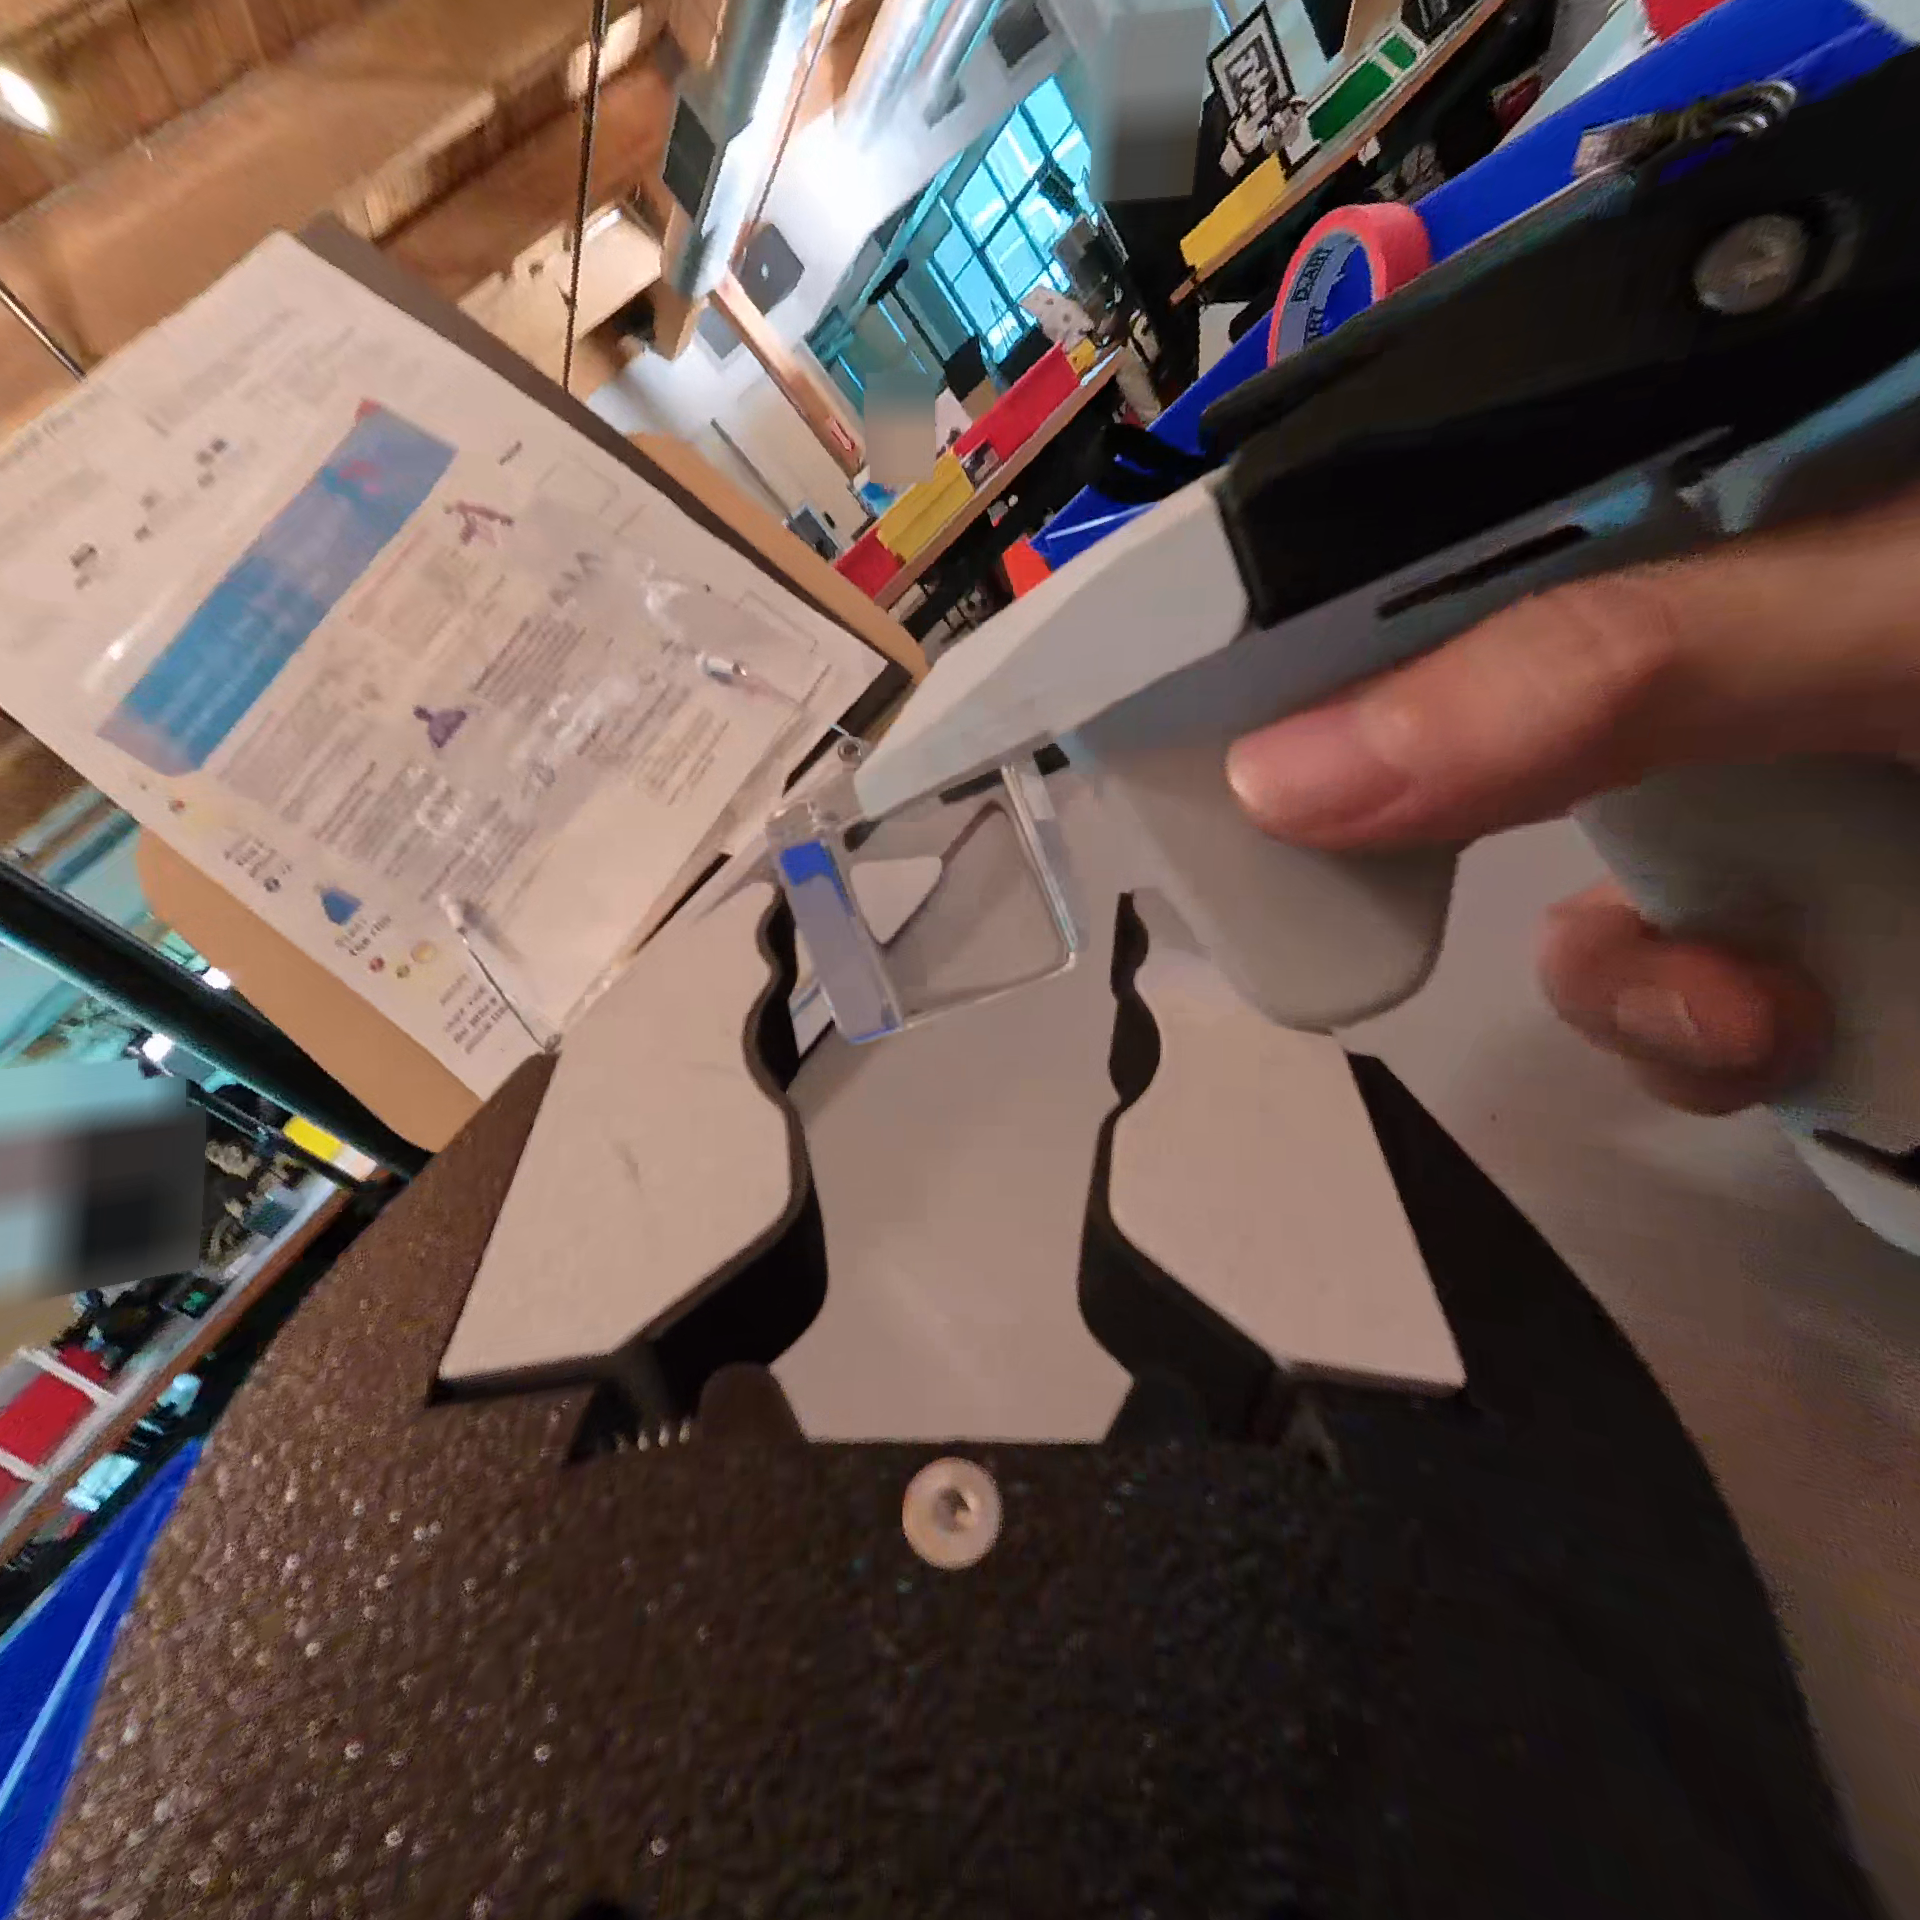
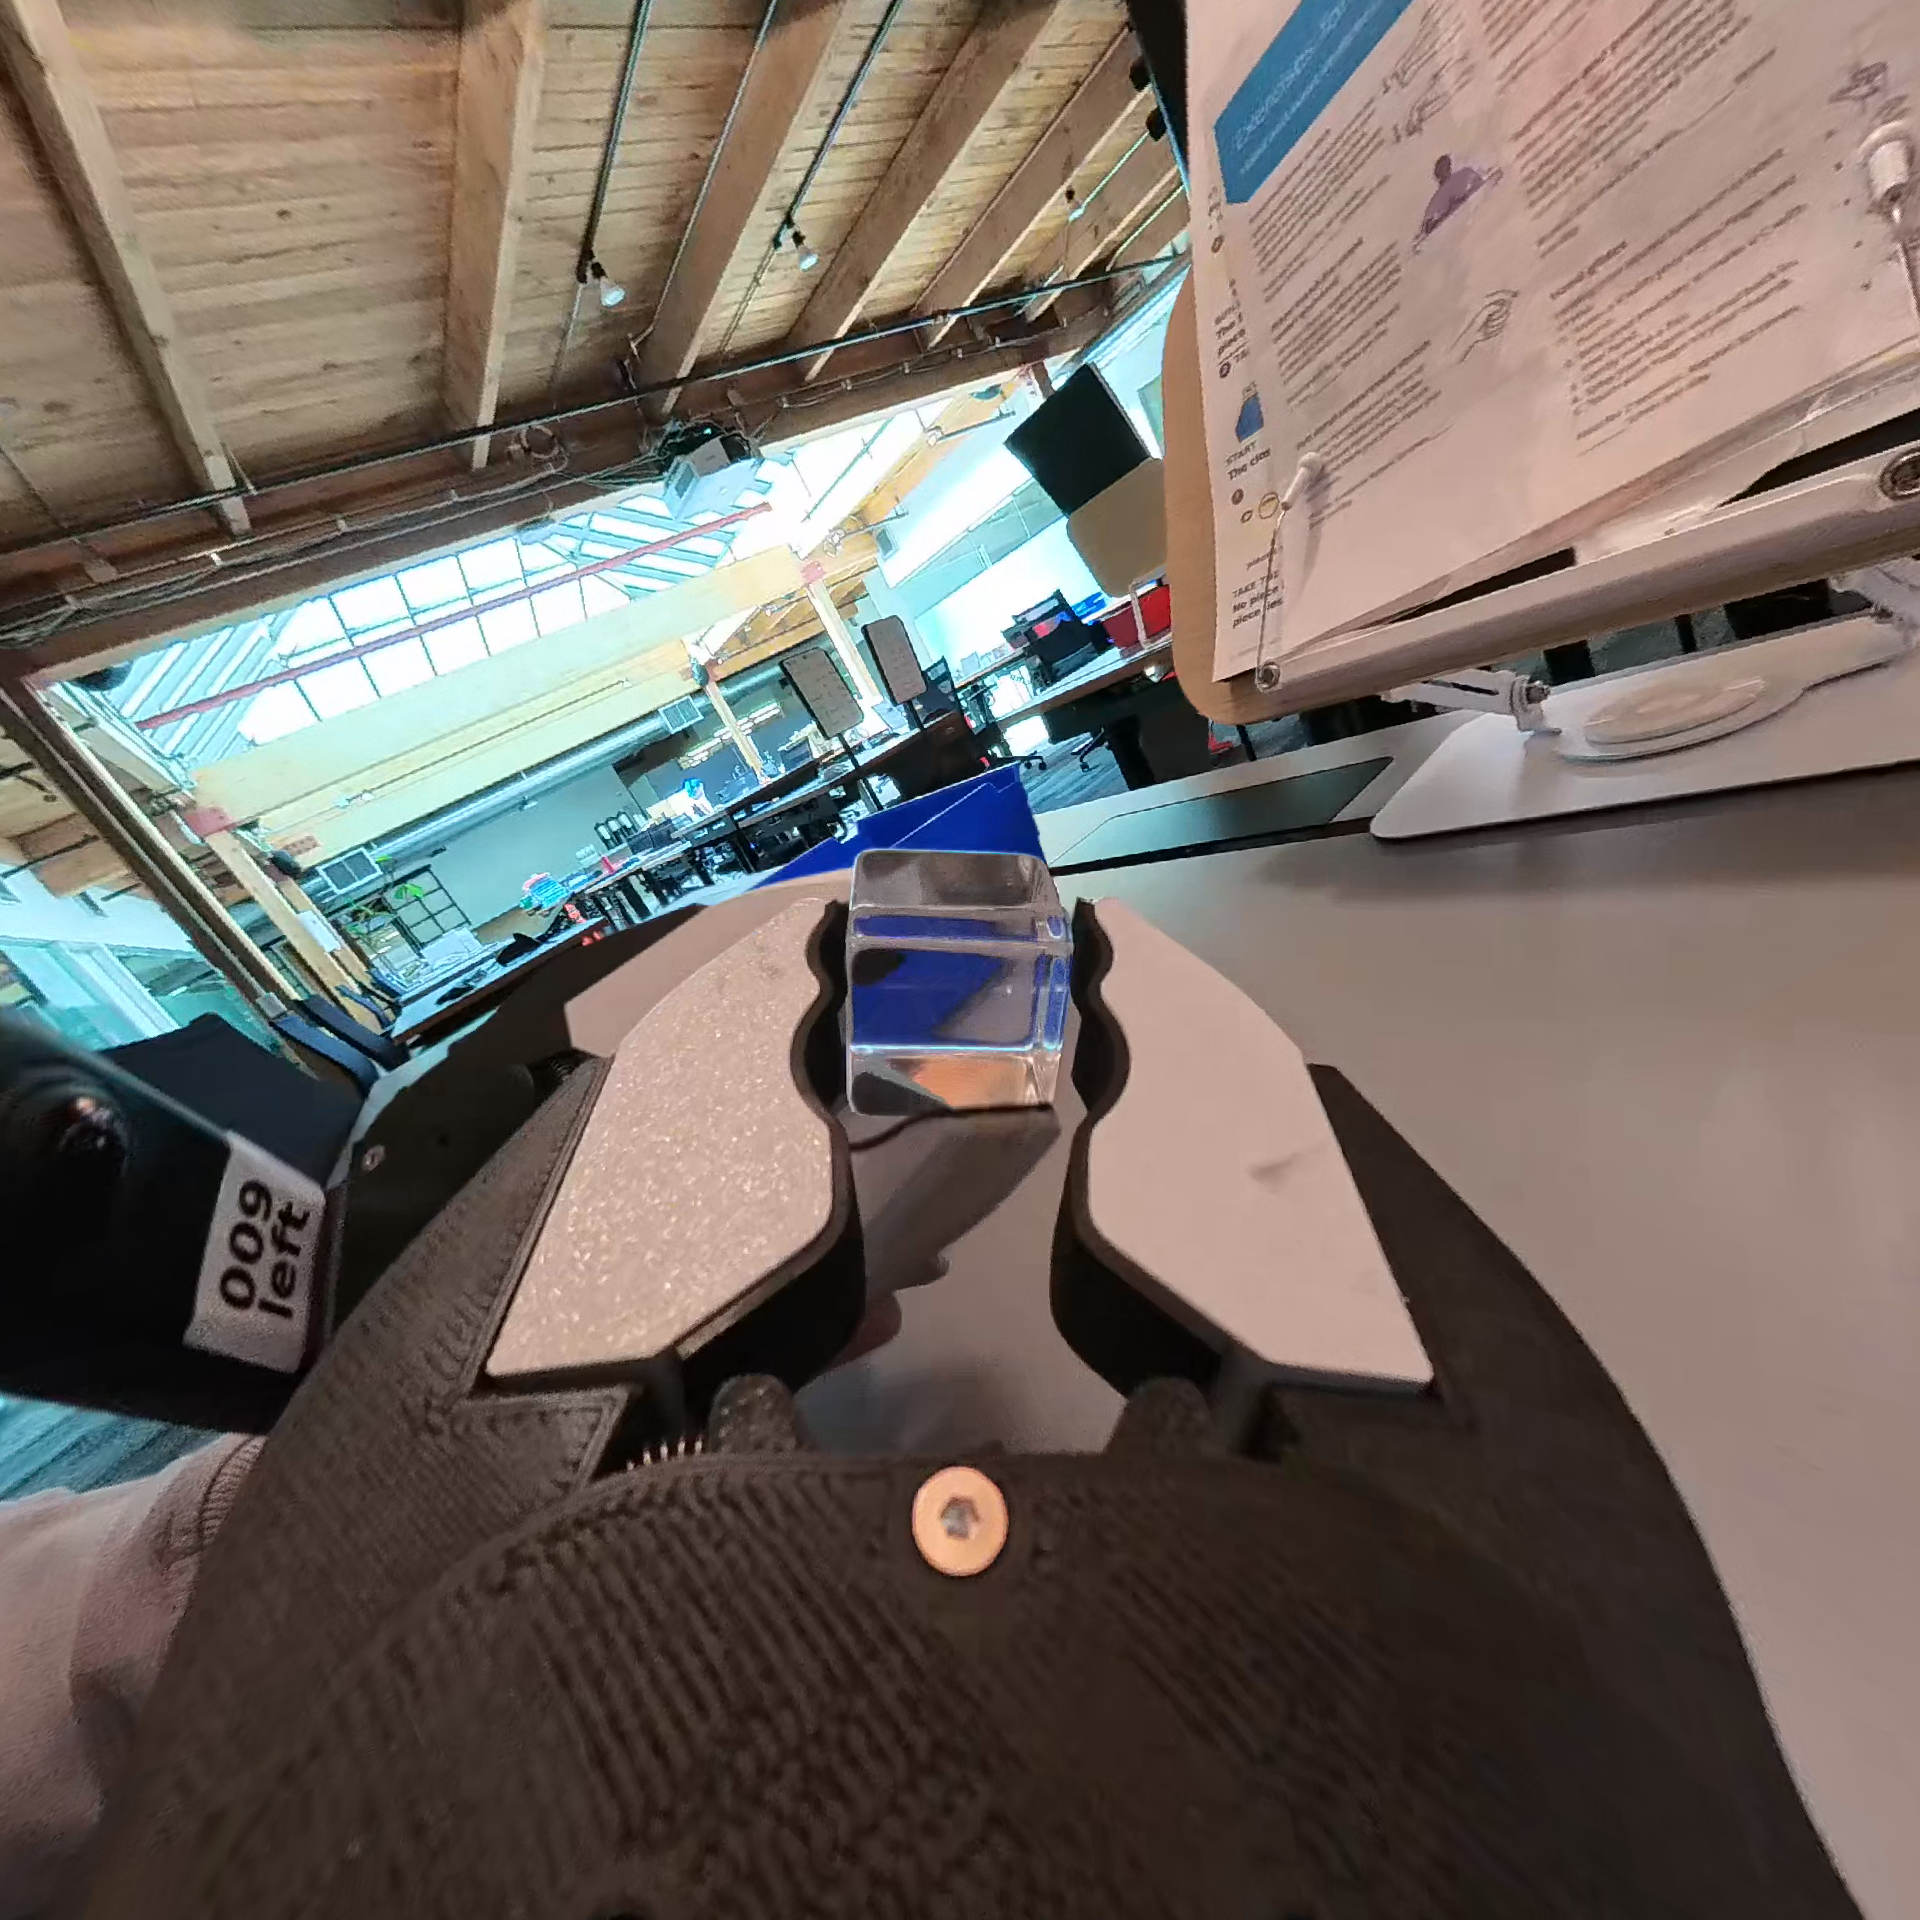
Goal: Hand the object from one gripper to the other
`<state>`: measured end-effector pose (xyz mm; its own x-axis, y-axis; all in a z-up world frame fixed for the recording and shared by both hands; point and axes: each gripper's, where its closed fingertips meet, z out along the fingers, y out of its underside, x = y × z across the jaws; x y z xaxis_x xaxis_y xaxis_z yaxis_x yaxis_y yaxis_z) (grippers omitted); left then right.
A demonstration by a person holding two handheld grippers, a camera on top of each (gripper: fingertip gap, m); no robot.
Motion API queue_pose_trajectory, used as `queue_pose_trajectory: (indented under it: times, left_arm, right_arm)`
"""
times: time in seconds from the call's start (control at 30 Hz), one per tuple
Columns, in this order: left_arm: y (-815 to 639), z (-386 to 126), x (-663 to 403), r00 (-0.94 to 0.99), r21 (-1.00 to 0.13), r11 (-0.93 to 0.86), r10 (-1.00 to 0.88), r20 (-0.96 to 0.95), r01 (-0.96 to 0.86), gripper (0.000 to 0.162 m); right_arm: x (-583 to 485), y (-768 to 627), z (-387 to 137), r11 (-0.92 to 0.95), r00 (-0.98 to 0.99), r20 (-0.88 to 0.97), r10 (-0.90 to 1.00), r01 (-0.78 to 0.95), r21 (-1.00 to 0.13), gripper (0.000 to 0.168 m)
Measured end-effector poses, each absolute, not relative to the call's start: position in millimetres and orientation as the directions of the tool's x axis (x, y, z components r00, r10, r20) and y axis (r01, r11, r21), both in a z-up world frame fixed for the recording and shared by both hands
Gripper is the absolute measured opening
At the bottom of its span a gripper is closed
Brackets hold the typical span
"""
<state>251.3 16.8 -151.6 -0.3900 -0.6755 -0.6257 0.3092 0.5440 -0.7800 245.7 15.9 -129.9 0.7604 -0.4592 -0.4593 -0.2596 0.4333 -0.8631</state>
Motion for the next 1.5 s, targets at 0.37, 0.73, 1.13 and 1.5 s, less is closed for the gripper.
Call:
queue_pose_trajectory:
  times: [0.37,0.73,1.13,1.5]
  left_arm:
    - [17.3,-150.3,249.7,-0.494,-0.876,0.398,-0.723,-0.482,0.273,0.046]
    - [16.9,-122.7,235.5,-0.402,-0.804,0.344,-0.729,-0.554,0.485,0.044]
    - [42.9,-118.0,237.0,-0.871,-0.989,-0.145,-0.490,0.037,0.039,0.044]
    - [37.2,-148.2,202.6,-0.840,-0.838,-0.048,0.038,0.542,-0.543,0.044]
  right_arm:
    - [243.7,16.0,-126.1,0.522,0.756,-0.557,-0.344,-0.339,-0.783,0.042]
    - [238.1,15.0,-116.0,0.676,0.632,-0.766,0.117,-0.615,-0.405,0.042]
    - [230.1,20.3,-110.3,0.470,0.855,-0.501,-0.138,-0.389,-0.793,0.080]
    - [221.1,34.4,-165.9,-0.323,0.801,0.493,-0.341,0.392,-0.861,0.103]
